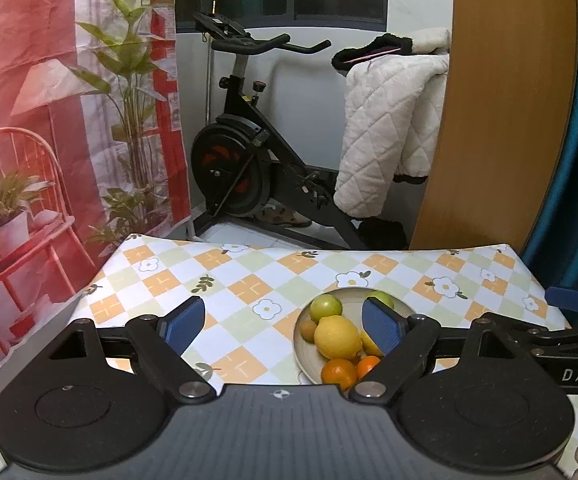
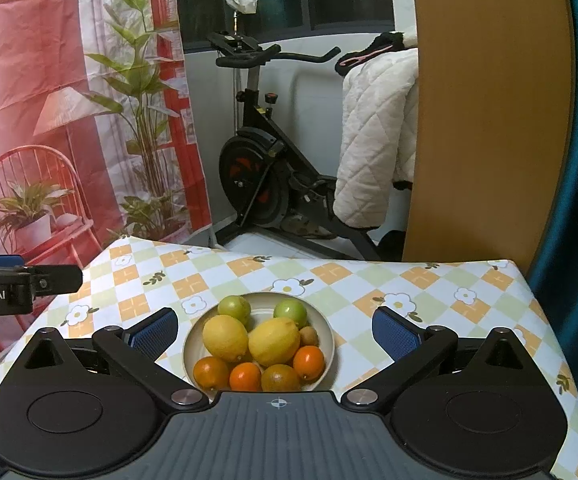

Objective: Organize fruits

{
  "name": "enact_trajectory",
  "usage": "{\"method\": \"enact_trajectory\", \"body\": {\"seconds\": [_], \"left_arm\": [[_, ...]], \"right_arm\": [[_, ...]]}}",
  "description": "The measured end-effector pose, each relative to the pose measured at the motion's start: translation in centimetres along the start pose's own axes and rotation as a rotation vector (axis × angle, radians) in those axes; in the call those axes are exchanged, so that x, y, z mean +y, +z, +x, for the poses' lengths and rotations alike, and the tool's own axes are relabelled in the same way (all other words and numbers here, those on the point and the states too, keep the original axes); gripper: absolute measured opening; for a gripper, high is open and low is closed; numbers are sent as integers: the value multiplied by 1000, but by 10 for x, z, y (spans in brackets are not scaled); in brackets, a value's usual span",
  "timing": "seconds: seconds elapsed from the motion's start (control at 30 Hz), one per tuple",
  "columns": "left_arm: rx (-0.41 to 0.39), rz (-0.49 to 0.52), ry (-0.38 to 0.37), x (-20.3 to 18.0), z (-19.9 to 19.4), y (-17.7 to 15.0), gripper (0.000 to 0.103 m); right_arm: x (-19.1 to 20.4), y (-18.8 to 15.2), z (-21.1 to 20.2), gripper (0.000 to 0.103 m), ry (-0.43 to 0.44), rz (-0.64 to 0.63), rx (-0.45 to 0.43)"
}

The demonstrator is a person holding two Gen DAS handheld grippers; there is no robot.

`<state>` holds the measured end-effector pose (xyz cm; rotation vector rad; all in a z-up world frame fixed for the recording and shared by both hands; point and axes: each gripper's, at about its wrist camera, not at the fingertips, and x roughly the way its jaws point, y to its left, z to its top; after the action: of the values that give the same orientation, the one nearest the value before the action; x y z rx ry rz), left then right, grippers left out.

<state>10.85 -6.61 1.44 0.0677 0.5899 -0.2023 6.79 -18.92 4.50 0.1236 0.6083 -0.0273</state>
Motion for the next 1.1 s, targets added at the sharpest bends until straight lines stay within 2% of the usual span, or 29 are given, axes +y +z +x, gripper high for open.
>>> {"method": "enact_trajectory", "body": {"seconds": [0.27, 1.1], "left_arm": [[-11, 5, 16, -4, -8, -1, 88], [-3, -4, -2, -5, -12, -5, 88]], "right_arm": [[1, -3, -6, 102, 6, 3, 1], [6, -2, -11, 102, 10, 0, 6]]}}
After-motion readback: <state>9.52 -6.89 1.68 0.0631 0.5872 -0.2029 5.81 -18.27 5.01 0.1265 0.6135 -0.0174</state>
